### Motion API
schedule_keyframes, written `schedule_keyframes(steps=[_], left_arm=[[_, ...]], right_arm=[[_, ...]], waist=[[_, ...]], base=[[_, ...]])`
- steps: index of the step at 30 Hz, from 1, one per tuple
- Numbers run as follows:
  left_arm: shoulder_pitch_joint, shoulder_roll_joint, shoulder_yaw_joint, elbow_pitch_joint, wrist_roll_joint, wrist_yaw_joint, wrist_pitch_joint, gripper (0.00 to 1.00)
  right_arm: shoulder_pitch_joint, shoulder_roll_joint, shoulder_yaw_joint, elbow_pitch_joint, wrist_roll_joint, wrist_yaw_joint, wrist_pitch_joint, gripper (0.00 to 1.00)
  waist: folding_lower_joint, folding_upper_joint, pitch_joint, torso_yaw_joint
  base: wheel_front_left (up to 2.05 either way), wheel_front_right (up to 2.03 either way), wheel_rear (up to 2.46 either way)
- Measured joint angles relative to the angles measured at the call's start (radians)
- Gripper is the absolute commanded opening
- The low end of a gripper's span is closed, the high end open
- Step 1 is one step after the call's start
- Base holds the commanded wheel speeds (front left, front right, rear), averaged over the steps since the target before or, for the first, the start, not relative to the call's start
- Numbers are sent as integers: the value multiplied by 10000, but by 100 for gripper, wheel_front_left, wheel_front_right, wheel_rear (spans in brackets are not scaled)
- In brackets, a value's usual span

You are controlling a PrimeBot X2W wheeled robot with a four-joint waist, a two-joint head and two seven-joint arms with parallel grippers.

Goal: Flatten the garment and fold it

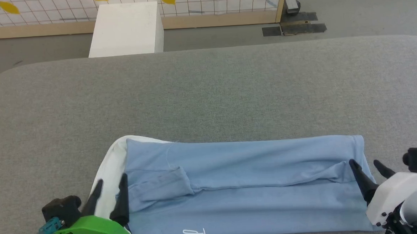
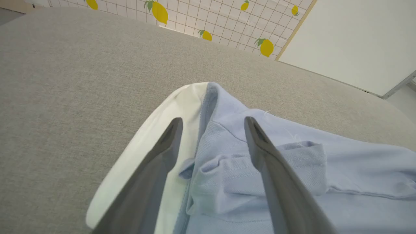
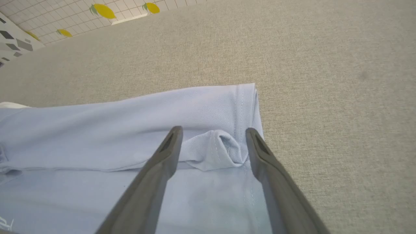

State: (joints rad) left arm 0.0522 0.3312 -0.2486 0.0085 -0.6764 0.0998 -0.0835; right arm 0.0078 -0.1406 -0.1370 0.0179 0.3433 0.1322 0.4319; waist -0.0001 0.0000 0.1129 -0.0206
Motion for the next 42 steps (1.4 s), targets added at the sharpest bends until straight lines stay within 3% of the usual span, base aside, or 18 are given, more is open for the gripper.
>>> schedule_keyframes(steps=[6,11,18,24,32,33,34,35,37,42], left_arm=[[-812,-8,65,481,1360,288,-1453,100],[-1752,-284,113,895,2224,339,-1693,100],[-2388,-861,616,1210,3049,157,-1735,100],[-2382,-1317,1195,1482,3634,-150,-1735,100],[-2368,-1641,1569,1802,3873,-564,-1737,100],[-2368,-1693,1622,1816,3912,-594,-1737,100],[-2366,-1737,1674,1818,3954,-610,-1735,100],[-2364,-1768,1709,1822,3967,-644,-1737,100],[-2360,-1804,1756,1829,4006,-704,-1735,100],[-2359,-1889,1908,1885,4113,-821,-1737,100]], right_arm=[[171,715,-585,-408,-107,0,-1043,100],[77,876,-905,-61,-159,0,-1338,100],[-678,897,-1331,1358,46,0,-1315,100],[-1705,897,-1538,3221,-1072,0,291,100],[-2065,811,-1398,3588,-1597,0,2637,100],[-2068,807,-1390,3511,-1584,0,2836,91],[-2068,807,-1375,3430,-1580,0,3009,50],[-2067,805,-1352,3361,-1546,-2,3156,41],[-2041,800,-1275,3231,-1375,-2,3344,0],[-1901,913,-1241,2817,-1565,0,3055,0]], waist=[[0,0,-124,8],[0,0,-160,16],[0,0,-120,-10],[0,0,-88,-104],[0,0,-91,-7],[0,0,-91,-4],[1,0,-89,-1],[0,0,-89,0],[1,0,-84,-4],[0,0,-50,-53]], base=[[0,0,0],[0,0,0],[0,0,0],[0,0,0],[0,0,0],[0,0,0],[0,0,0],[0,0,0],[0,0,0],[0,0,0]])
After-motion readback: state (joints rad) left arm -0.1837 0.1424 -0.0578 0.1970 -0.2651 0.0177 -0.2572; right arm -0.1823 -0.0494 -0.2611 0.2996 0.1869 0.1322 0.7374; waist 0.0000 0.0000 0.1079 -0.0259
